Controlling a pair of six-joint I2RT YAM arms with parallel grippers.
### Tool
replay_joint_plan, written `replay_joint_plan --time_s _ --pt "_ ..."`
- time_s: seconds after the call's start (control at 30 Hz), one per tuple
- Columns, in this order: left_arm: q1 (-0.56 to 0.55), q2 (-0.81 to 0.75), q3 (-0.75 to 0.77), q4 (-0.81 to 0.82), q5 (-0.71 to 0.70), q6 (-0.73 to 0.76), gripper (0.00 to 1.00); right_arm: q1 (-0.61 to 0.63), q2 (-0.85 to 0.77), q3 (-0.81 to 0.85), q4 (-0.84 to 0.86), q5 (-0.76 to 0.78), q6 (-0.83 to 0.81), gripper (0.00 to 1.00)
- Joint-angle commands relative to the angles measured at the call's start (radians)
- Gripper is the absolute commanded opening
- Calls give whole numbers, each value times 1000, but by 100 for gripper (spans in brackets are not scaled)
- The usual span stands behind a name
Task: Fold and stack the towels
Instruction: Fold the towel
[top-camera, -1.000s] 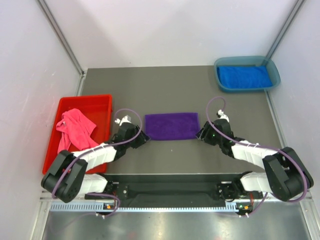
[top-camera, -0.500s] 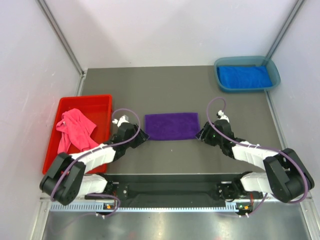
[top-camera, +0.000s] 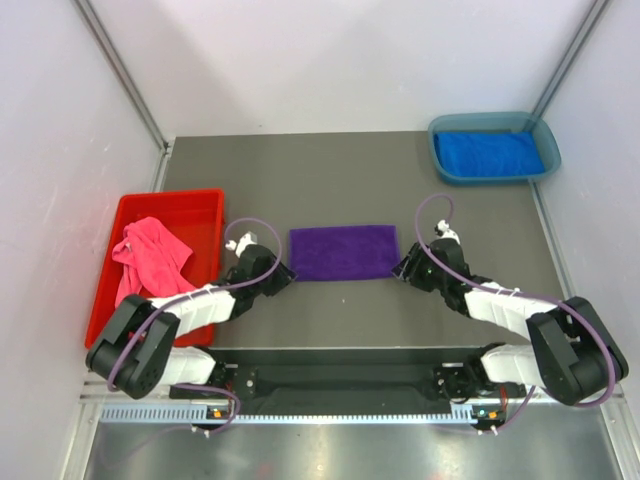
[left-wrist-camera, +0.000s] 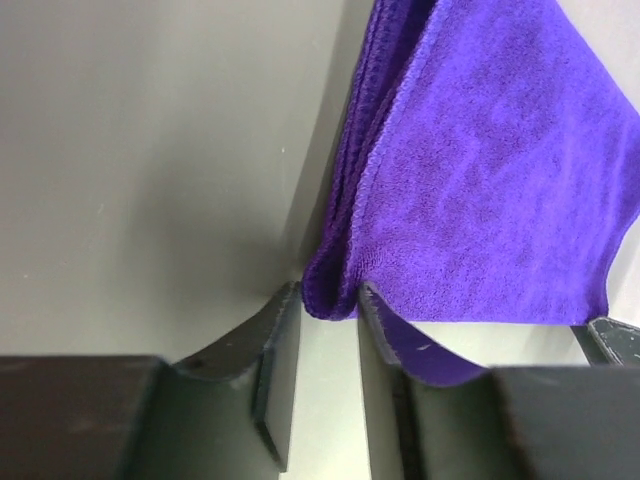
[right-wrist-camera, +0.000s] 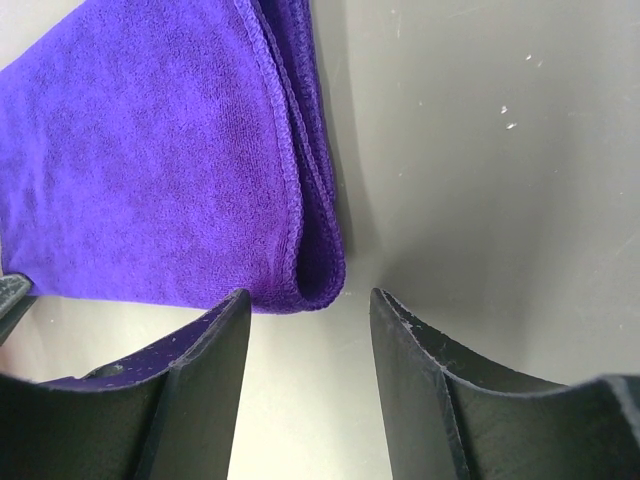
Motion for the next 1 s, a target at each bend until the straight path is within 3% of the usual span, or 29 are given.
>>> replay_joint_plan --time_s 0.0,0.2,0.53,0.87,0.97 --pt "1 14 1 33 -20 -17 31 -14 -26 2 39 -5 14 51" --pt "1 20 5 38 -12 -17 17 -17 -20 -6 51 -18 25 49" --pt "-1 46 11 59 9 -14 4 -23 23 -10 91 -38 43 28" --pt "1 43 18 61 25 6 0 -25 35 -6 102 -54 26 0" --pt "1 44 45 50 36 23 0 -26 21 20 65 -49 2 0"
